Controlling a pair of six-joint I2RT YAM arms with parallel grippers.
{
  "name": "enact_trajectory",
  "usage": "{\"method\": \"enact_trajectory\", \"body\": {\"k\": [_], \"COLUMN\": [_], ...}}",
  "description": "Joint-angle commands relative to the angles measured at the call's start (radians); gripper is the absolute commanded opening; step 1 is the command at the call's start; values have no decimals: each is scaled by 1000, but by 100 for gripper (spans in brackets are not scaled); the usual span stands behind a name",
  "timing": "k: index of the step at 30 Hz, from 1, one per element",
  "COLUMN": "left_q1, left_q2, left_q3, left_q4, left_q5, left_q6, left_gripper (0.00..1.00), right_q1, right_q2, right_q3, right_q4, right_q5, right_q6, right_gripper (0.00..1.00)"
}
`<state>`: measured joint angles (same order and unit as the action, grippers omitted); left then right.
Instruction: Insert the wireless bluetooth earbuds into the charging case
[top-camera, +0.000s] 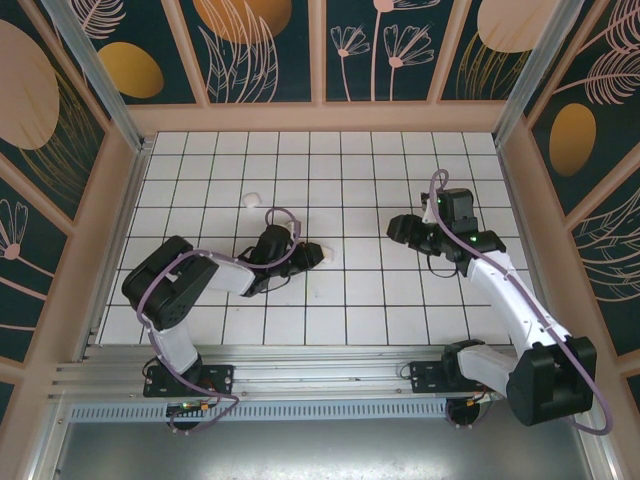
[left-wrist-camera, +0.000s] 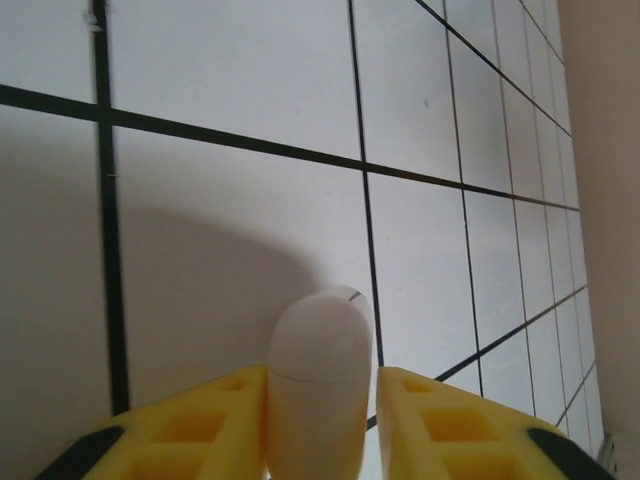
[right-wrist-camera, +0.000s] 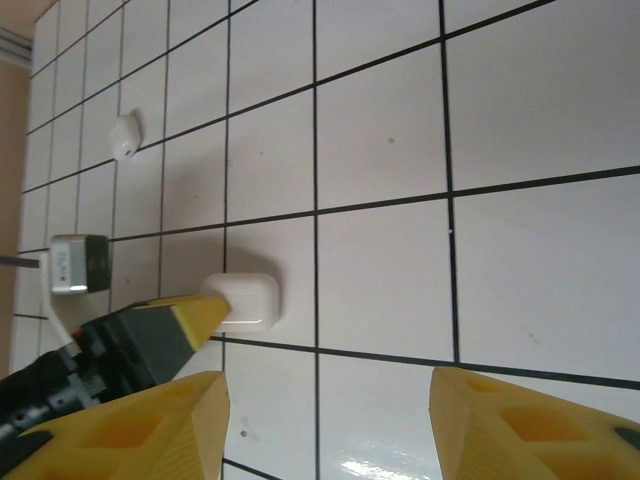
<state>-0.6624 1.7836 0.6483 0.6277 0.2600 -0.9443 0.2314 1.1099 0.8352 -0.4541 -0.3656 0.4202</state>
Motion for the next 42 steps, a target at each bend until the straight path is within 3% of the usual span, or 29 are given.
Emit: {"method": "enact_trajectory", "body": {"k": [1,11,15,20,23,25,29,32,36,42], "left_q1": [-5,-5,-5,3,41,103,284,381,417,437], "left_q2": [-64,-289,-386,-527,-632,-704,-783,-785,-786,-679], "left_q3": [29,105,171,207,176,129,-27,-135,-324,-409], "left_q4": [-120,-409,-561,-620,-551,-471,-277,-147,152,294], "left_q5": [-76,-263,-447,-745,-841,-826,-653,-609,-538,-701], "left_q6": [70,274,420,623,749,817,873,888,950,963], "left_gripper": [35,53,64,88,99,99,99,99,99,99], "right_q1": [-8,-10,-21,-49,-62,-111,-252,-289,-291,-291], "right_q2": [-31,-65,-77,-91,-91,-100,-103,-91,-69,-3], "right_q3": [18,39,42,32,15,-28,-129,-178,-313,-459], "right_q4": [-51,-50,-33,13,47,118,266,358,590,864], "right_q5": [73,254,369,437,479,400,238,297,392,441], "right_q6": [-45,-76,-78,-97,-97,-110,-57,-45,-126,-234], "right_gripper": [57,67,71,77,84,99,99,99,99,99]}}
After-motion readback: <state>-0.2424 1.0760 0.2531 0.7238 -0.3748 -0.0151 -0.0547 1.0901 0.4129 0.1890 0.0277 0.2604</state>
